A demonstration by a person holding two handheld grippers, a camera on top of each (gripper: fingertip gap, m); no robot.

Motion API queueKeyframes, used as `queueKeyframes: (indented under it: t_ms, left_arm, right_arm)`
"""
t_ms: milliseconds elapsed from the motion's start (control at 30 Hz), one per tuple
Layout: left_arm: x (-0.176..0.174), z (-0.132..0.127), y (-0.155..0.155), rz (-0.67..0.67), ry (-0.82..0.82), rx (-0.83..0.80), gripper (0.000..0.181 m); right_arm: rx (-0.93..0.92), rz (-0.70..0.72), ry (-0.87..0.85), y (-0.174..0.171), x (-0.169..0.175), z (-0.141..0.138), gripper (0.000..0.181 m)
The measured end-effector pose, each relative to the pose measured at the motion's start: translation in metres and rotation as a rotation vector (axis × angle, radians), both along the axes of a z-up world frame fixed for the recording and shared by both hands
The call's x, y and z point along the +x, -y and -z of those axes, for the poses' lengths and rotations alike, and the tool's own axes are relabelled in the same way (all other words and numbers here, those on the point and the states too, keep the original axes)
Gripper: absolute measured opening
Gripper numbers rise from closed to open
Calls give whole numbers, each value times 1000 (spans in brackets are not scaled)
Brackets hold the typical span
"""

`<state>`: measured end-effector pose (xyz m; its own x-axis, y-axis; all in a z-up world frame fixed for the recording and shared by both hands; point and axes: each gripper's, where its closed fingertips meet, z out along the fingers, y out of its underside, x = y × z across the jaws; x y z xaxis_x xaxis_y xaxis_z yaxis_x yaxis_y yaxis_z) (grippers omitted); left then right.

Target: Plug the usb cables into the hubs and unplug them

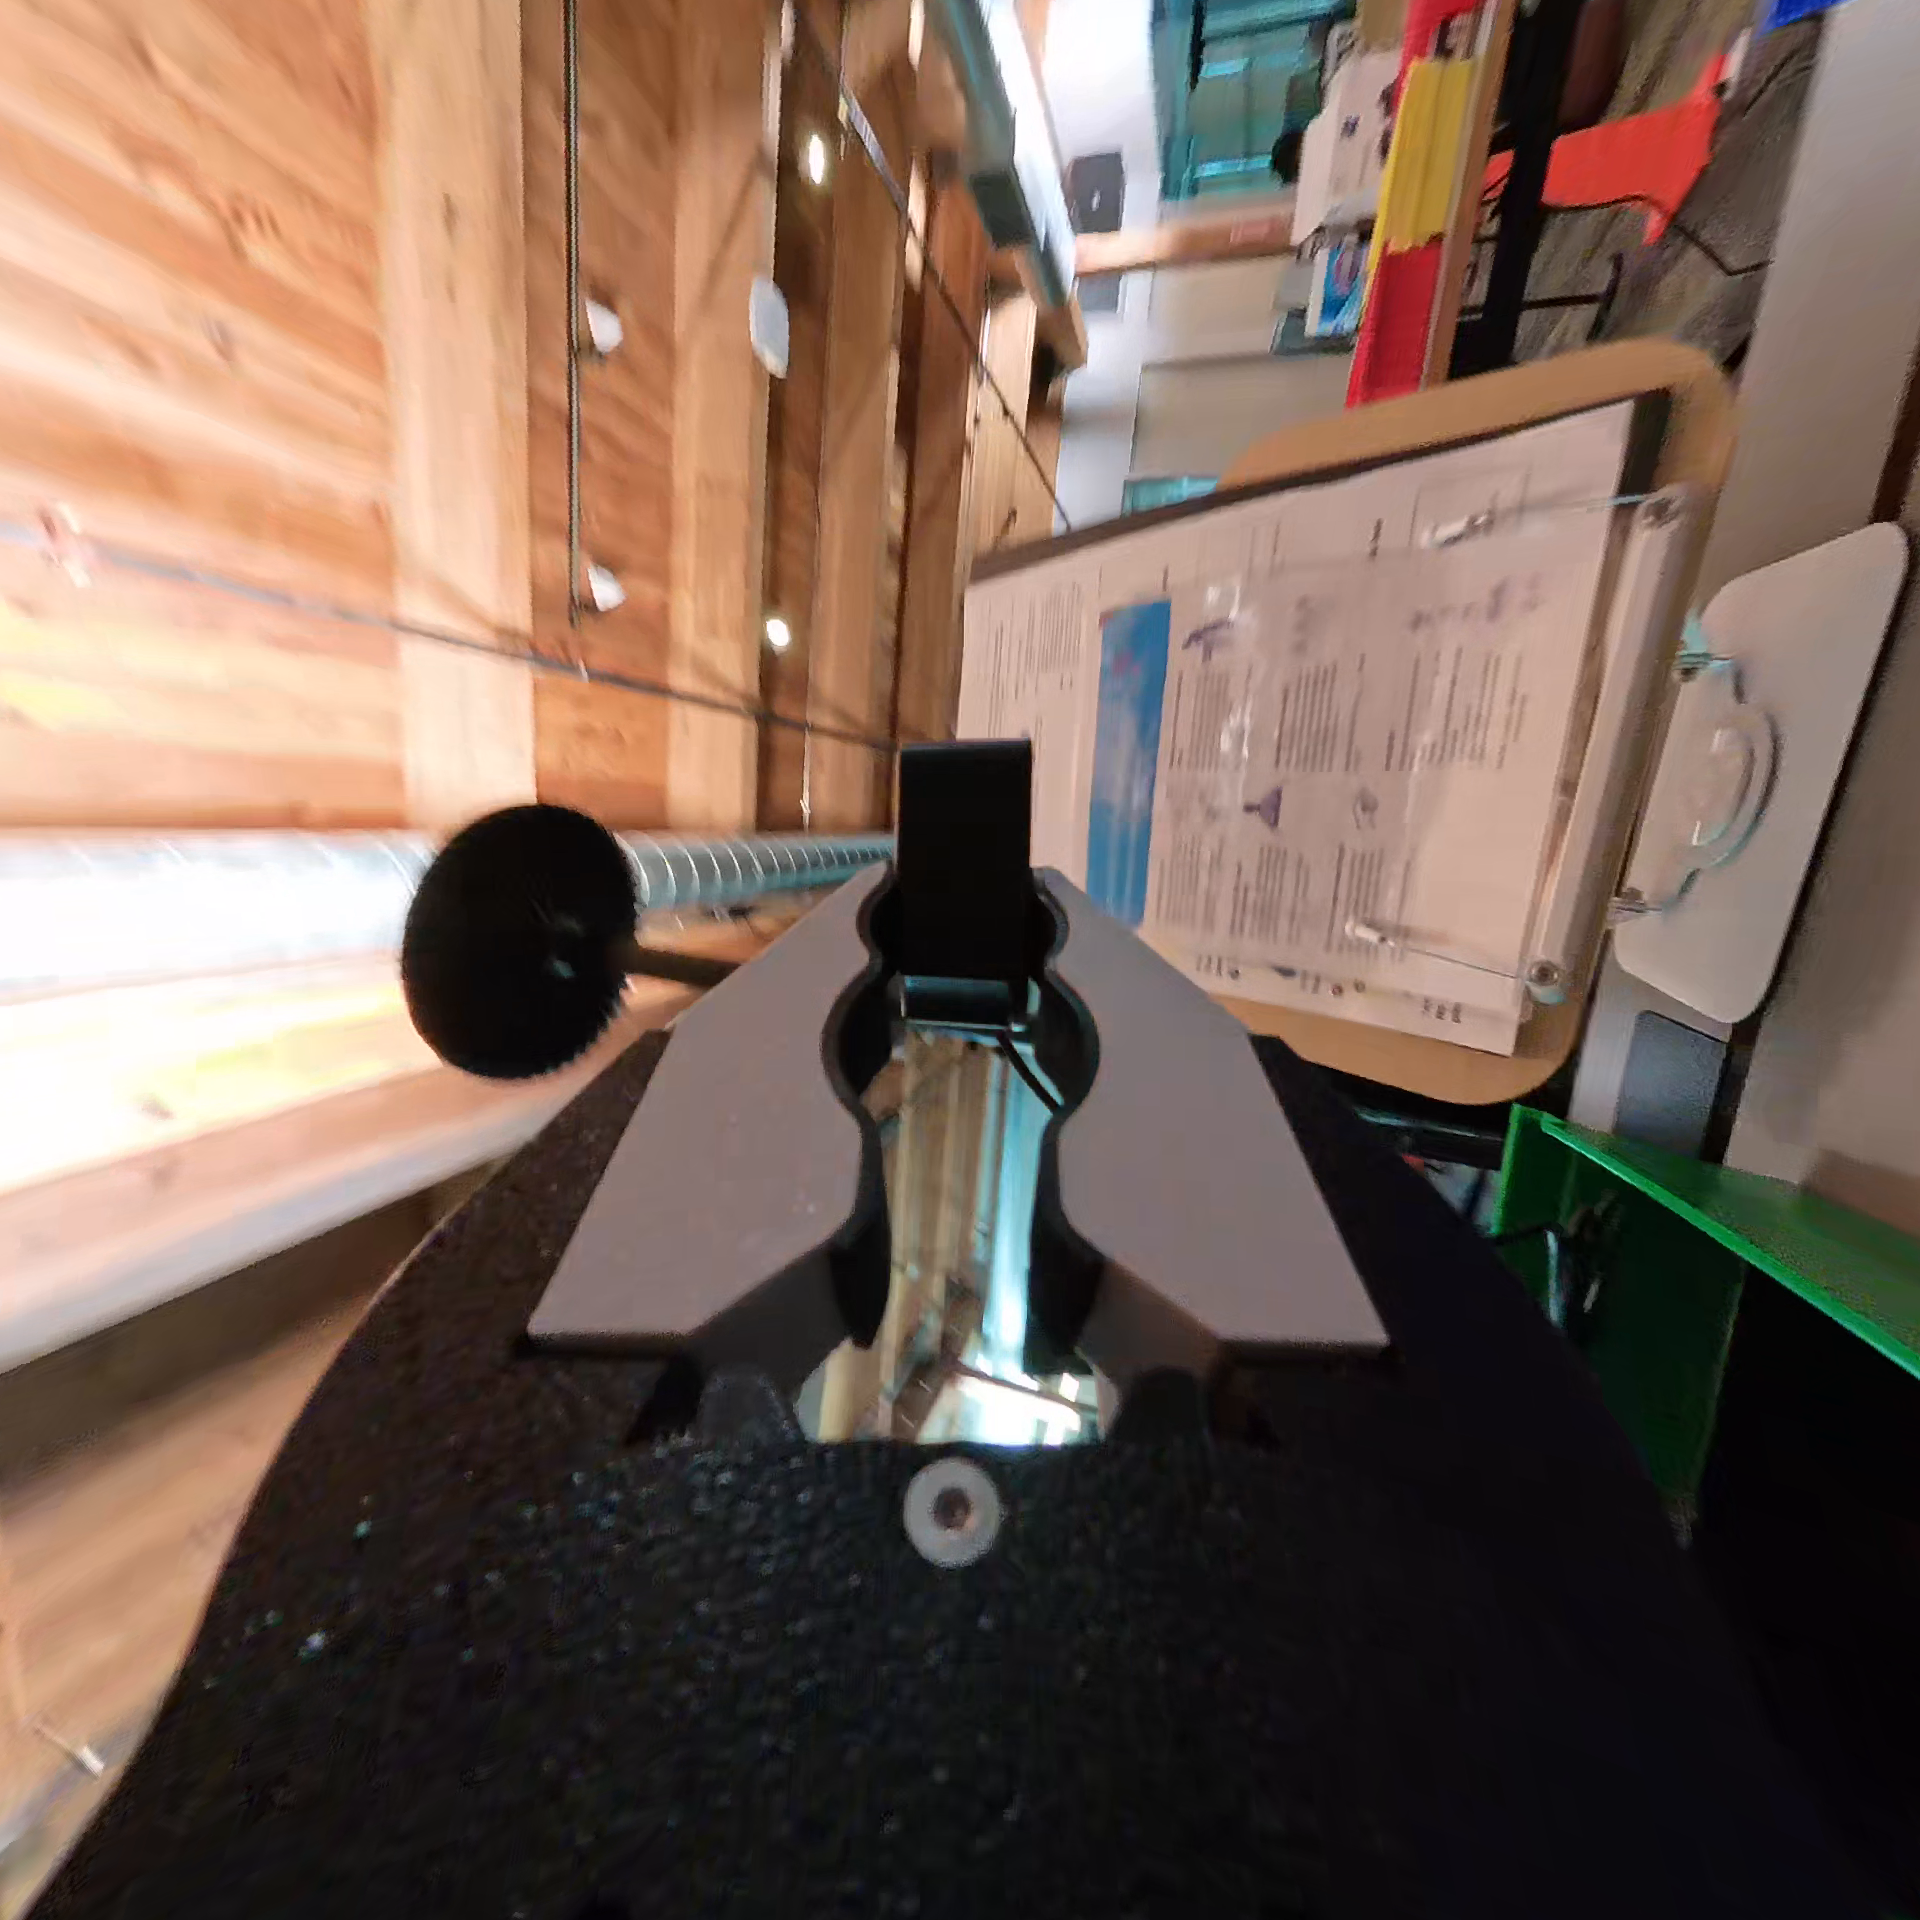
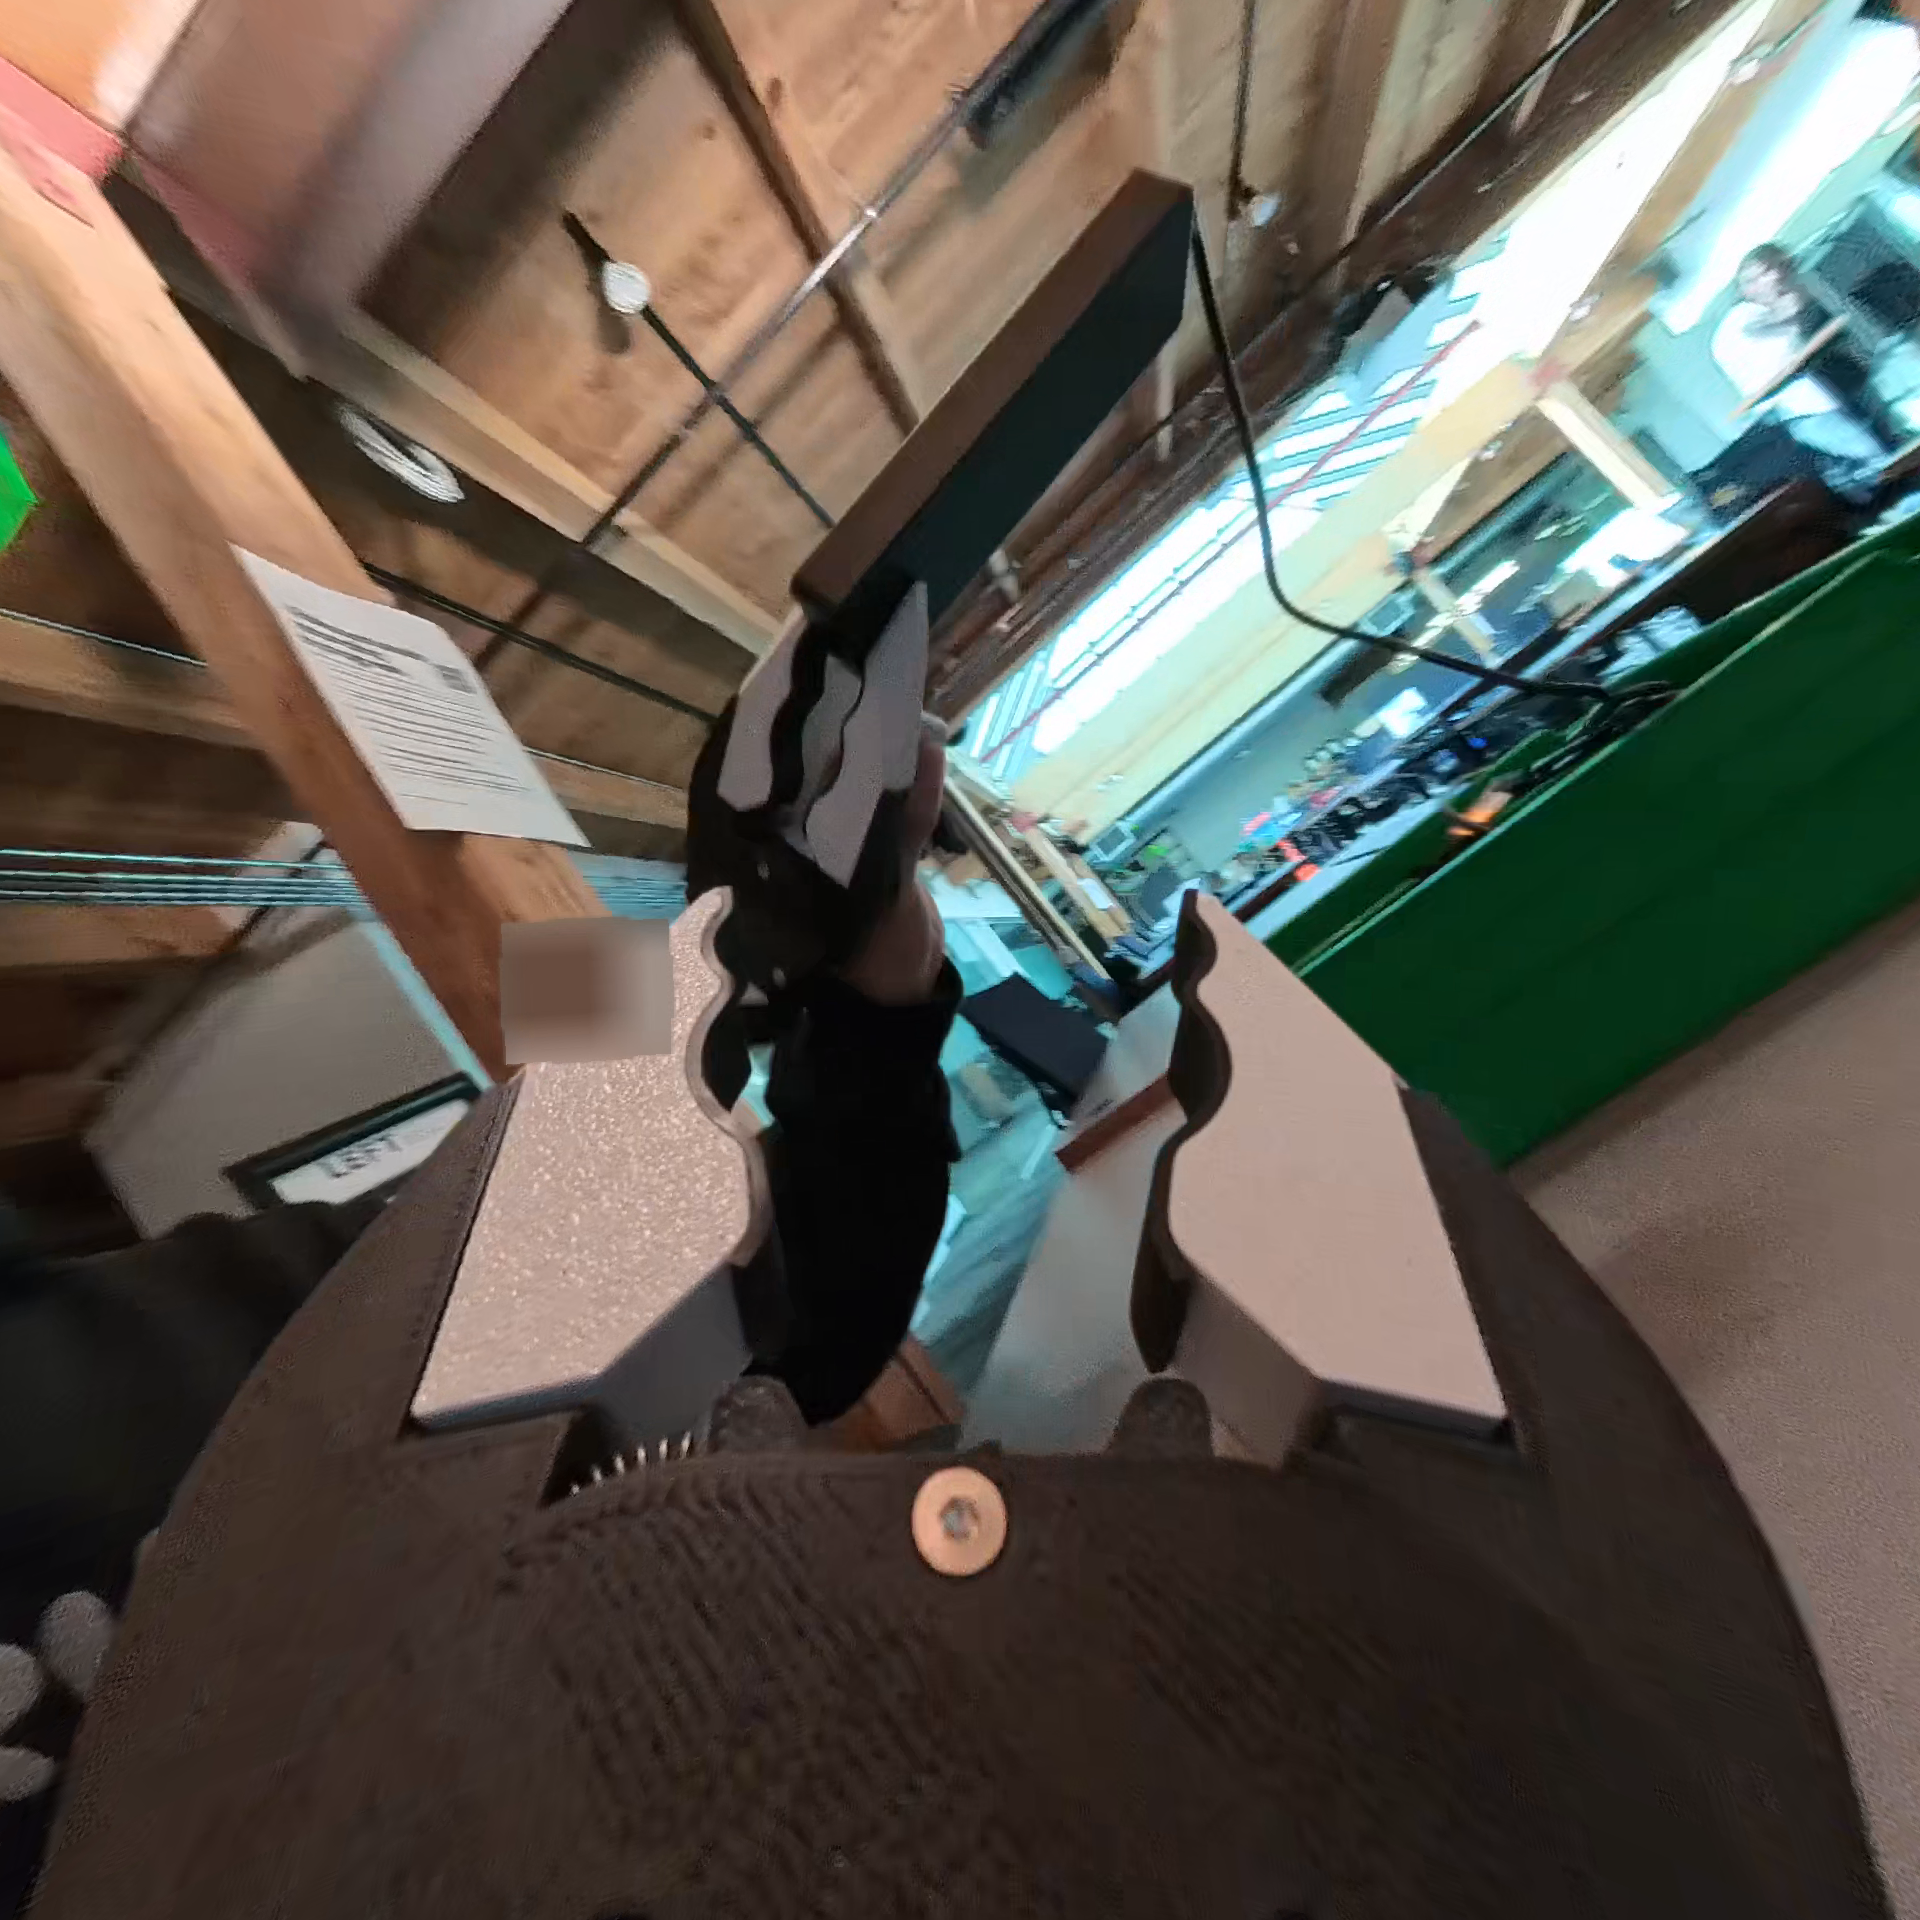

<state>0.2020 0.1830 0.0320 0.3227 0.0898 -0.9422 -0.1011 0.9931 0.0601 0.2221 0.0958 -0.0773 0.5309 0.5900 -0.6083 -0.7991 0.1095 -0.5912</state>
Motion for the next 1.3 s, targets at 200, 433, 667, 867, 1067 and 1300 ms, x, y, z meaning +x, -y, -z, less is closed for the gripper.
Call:
queueKeyframes:
  t_ms: [200, 433, 667, 867, 1067, 1300]
  left_arm:
    - [-19, 38, 66, 53, -7, 407, 20]
    - [-40, 14, 100, 124, 74, 467, 20]
    - [-37, 42, 121, 226, 11, 467, 20]
    - [-35, 72, 140, 287, -13, 517, 21]
    - [-22, 89, 133, 241, -42, 544, 22]
    - [-16, 97, 107, 266, -230, 89, 45]
  right_arm:
    - [79, -103, -92, 7, -11, -16, 77]
    - [143, -51, -7, 33, -32, -80, 70]
    - [53, 77, 18, 35, -21, -78, 68]
    - [74, 5, -15, 34, -24, -73, 59]
    - [9, 27, 13, 24, -17, -52, 27]
    - [-53, 255, 113, 33, 14, -46, 24]
